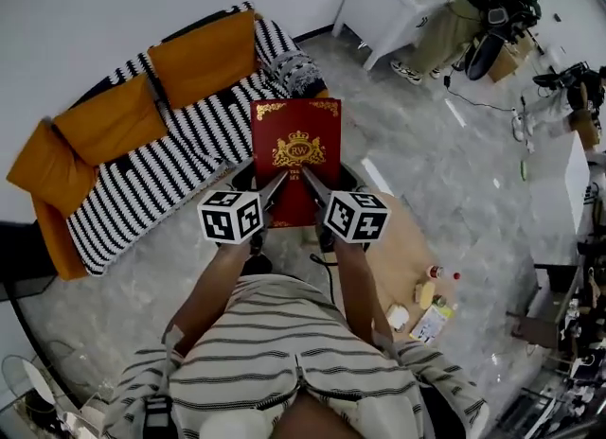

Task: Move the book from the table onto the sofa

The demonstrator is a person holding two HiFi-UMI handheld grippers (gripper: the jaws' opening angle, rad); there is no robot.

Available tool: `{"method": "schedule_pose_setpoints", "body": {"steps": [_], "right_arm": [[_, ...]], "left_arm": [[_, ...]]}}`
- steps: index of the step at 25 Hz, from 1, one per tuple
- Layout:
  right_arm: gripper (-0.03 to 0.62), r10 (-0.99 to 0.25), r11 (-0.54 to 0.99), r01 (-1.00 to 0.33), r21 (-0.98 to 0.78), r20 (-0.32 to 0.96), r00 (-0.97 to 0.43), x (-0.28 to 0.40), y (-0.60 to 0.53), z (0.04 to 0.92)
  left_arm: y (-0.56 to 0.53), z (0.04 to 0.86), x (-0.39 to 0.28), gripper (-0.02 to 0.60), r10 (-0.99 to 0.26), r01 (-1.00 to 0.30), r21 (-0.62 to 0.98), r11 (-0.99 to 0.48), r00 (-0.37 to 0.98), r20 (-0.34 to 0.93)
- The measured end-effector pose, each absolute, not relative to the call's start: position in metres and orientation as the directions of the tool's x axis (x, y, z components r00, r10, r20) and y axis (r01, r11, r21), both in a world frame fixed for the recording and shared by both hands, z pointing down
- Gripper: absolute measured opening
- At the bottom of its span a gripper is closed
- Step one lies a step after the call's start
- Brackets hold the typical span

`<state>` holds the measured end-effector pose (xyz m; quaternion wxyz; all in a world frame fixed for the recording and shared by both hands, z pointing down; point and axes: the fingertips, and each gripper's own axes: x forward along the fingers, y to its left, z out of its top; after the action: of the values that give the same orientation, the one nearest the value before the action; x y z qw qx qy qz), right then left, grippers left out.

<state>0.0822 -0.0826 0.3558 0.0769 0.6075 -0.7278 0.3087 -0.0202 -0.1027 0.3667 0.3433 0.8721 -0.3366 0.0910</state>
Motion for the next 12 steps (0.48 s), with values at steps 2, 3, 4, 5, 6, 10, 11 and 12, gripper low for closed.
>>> {"method": "schedule_pose_setpoints", "body": {"steps": [2,3,4,5,6,10,11,12], "right_arm": [[0.351,-0.825,0.112,-0.93,-0.351,0.489,-0.283,0.061,-0.106,0.356],[0.351,-0.818,0.134,-0.928,-0.348,0.49,-0.302,0.05,-0.117,0.356],[0.351,-0.811,0.154,-0.925,-0.347,0.49,-0.319,0.04,-0.127,0.356],[0.351,-0.805,0.17,-0.923,-0.346,0.492,-0.333,0.031,-0.136,0.357],[0.351,-0.799,0.18,-0.921,-0.346,0.495,-0.342,0.023,-0.144,0.358],[0.351,-0.776,0.221,-0.914,-0.341,0.506,-0.376,-0.013,-0.172,0.361],[0.351,-0.77,0.234,-0.912,-0.337,0.509,-0.385,-0.021,-0.179,0.361],[0.351,-0.764,0.246,-0.91,-0.333,0.512,-0.393,-0.029,-0.187,0.361]], "left_arm": [[-0.121,0.367,-0.042,0.305,-0.554,-0.669,0.542,-0.509,0.736,0.388],[-0.13,0.368,-0.053,0.305,-0.571,-0.68,0.543,-0.493,0.723,0.388],[-0.138,0.368,-0.063,0.305,-0.586,-0.691,0.543,-0.477,0.711,0.389],[-0.145,0.369,-0.072,0.305,-0.598,-0.699,0.544,-0.464,0.7,0.389],[-0.152,0.37,-0.08,0.305,-0.606,-0.704,0.546,-0.454,0.693,0.39],[-0.175,0.373,-0.116,0.305,-0.634,-0.722,0.555,-0.412,0.665,0.394],[-0.18,0.374,-0.125,0.305,-0.643,-0.726,0.558,-0.401,0.657,0.393],[-0.186,0.374,-0.132,0.305,-0.651,-0.73,0.562,-0.39,0.65,0.392]]}}
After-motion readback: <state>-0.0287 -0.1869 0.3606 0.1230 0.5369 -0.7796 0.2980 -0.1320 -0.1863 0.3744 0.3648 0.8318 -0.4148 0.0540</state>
